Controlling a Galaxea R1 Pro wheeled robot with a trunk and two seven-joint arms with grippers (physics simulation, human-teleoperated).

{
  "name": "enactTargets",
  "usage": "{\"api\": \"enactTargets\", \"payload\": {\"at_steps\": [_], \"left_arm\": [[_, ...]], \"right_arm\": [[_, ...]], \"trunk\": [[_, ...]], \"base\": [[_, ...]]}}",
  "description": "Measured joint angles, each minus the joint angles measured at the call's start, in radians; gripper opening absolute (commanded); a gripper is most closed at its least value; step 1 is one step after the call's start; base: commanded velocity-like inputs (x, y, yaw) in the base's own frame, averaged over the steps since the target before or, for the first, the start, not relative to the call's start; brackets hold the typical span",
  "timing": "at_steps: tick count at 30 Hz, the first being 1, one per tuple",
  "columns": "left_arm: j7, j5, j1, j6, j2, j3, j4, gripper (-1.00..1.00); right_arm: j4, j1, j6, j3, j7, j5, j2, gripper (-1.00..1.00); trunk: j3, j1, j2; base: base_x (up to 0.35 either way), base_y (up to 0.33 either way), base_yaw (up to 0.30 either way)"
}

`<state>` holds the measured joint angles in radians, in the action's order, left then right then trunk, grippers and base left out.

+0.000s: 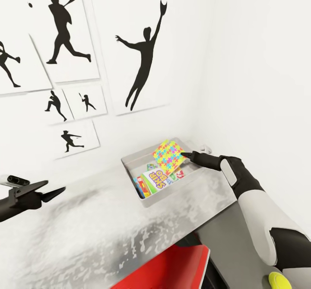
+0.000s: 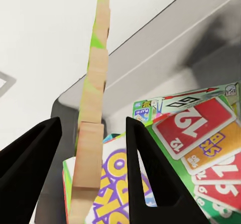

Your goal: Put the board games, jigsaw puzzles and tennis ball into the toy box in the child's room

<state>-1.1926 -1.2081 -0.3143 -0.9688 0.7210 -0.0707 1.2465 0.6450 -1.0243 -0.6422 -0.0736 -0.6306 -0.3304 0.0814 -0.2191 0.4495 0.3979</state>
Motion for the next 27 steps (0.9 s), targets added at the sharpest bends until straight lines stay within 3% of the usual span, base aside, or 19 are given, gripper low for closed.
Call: {"api": "enactTargets", "payload": {"at_steps": [14,20,27], "left_arm": [[-0.016,0.002,0.001,0.003,0.001,-0.009,-0.015,1.0],[-0.016,0.003,0.001,0.003,0.0,-0.01,-0.016,1.0],[-0.016,0.003,0.001,0.007,0.0,-0.01,-0.015,1.0]], "right_arm": [[-0.001,0.002,0.04,0.005,-0.005,0.003,-0.007,-1.0],[-0.002,0.001,0.081,0.076,-0.009,0.023,-0.01,-1.0],[-0.003,0.001,0.087,0.094,-0.01,0.028,-0.011,-1.0]], "trunk": [[-0.018,0.0,0.0],[-0.026,0.0,0.0],[-0.034,0.0,0.0]], "base": [[0.0,0.0,0.0],[0.0,0.0,0.0],[0.0,0.0,0.0]]}}
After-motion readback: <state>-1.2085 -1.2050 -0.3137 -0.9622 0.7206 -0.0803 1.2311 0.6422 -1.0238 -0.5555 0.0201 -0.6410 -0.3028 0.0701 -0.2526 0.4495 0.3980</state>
